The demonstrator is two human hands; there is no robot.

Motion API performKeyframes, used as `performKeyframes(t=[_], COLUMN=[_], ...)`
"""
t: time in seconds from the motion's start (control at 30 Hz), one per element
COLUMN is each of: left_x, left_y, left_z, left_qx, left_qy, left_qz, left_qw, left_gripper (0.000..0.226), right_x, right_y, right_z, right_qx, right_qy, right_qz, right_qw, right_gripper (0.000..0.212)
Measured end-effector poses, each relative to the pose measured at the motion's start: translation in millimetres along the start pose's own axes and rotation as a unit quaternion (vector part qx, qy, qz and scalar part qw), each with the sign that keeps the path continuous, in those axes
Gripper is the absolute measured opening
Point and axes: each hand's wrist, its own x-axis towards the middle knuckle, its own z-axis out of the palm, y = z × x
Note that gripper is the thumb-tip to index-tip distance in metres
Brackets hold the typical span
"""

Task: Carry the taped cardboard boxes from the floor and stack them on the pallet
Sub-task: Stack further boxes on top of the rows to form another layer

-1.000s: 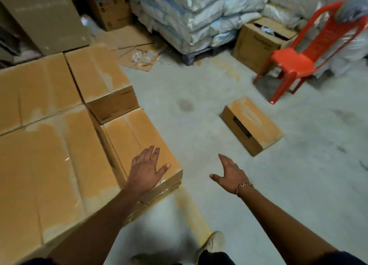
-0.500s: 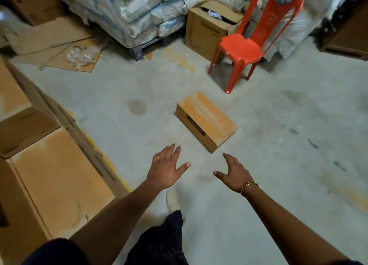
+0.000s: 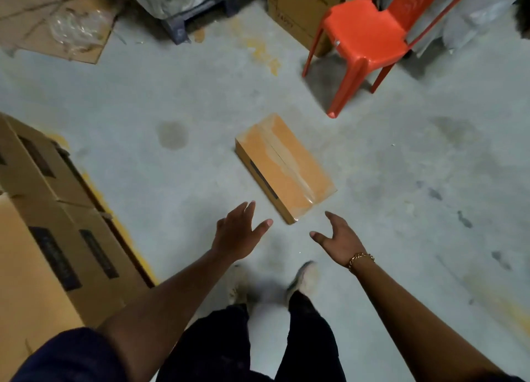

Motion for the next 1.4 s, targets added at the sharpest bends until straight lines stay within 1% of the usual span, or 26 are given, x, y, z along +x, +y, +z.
performKeyframes(t=[0.2, 0.27, 0.33, 0.43, 0.53, 0.63, 0.7, 0.77, 0.8, 0.87, 0.9, 0.93, 0.97, 1.03, 1.1, 1.2, 1.3, 1.4], left_x=[92, 129, 170, 227, 282, 341, 379, 413, 428, 450, 458, 464, 469, 473, 473, 464, 444, 410], left_y=[42, 53, 61, 66, 62, 49, 34, 18, 10, -5, -10, -15, -16, -15, -15, -16, -8, 3], left_z=[34, 51, 71, 113, 166, 215, 247, 279, 296, 329, 342, 353, 358, 360, 363, 362, 334, 294], left_qx=[-0.096, -0.133, -0.190, -0.266, -0.329, -0.383, -0.428, -0.482, -0.507, -0.541, -0.551, -0.561, -0.572, -0.591, -0.603, -0.600, -0.600, -0.604], left_qy=[-0.028, -0.020, -0.007, -0.006, -0.010, -0.012, 0.004, 0.021, 0.031, 0.055, 0.069, 0.077, 0.077, 0.076, 0.080, 0.093, 0.118, 0.139], left_qz=[-0.094, -0.131, -0.172, -0.239, -0.287, -0.329, -0.358, -0.392, -0.409, -0.428, -0.432, -0.434, -0.431, -0.422, -0.412, -0.400, -0.393, -0.385], left_qw=[0.991, 0.982, 0.967, 0.934, 0.899, 0.863, 0.830, 0.783, 0.758, 0.722, 0.711, 0.701, 0.694, 0.683, 0.678, 0.687, 0.686, 0.684], left_gripper=[0.082, 0.081, 0.081, 0.083, 0.093, 0.088, 0.083, 0.080, 0.082, 0.095, 0.105, 0.111, 0.107, 0.086, 0.076, 0.072, 0.077, 0.074], right_x=[132, 186, 243, 322, 396, 466, 512, 553, 569, 595, 604, 613, 621, 629, 631, 623, 604, 568], right_y=[34, 48, 62, 83, 104, 126, 141, 156, 163, 176, 181, 186, 192, 200, 203, 197, 181, 153], right_z=[-55, -68, -74, -70, -54, -25, -1, 22, 32, 49, 55, 62, 67, 75, 80, 77, 65, 43], right_qx=[0.001, 0.004, 0.005, 0.011, 0.010, 0.001, 0.000, 0.012, 0.025, 0.050, 0.055, 0.058, 0.061, 0.070, 0.084, 0.102, 0.110, 0.092], right_qy=[-0.060, -0.079, -0.092, -0.103, -0.105, -0.108, -0.105, -0.100, -0.098, -0.092, -0.090, -0.090, -0.090, -0.087, -0.085, -0.088, -0.078, -0.078], right_qz=[0.002, 0.002, 0.011, 0.039, 0.057, 0.064, 0.070, 0.080, 0.085, 0.094, 0.096, 0.097, 0.096, 0.085, 0.072, 0.060, 0.048, 0.030], right_qw=[0.998, 0.997, 0.996, 0.994, 0.993, 0.992, 0.992, 0.992, 0.991, 0.990, 0.990, 0.990, 0.989, 0.990, 0.990, 0.989, 0.990, 0.992], right_gripper=[0.077, 0.075, 0.073, 0.073, 0.070, 0.069, 0.071, 0.077, 0.083, 0.101, 0.103, 0.100, 0.094, 0.084, 0.080, 0.077, 0.074, 0.075])
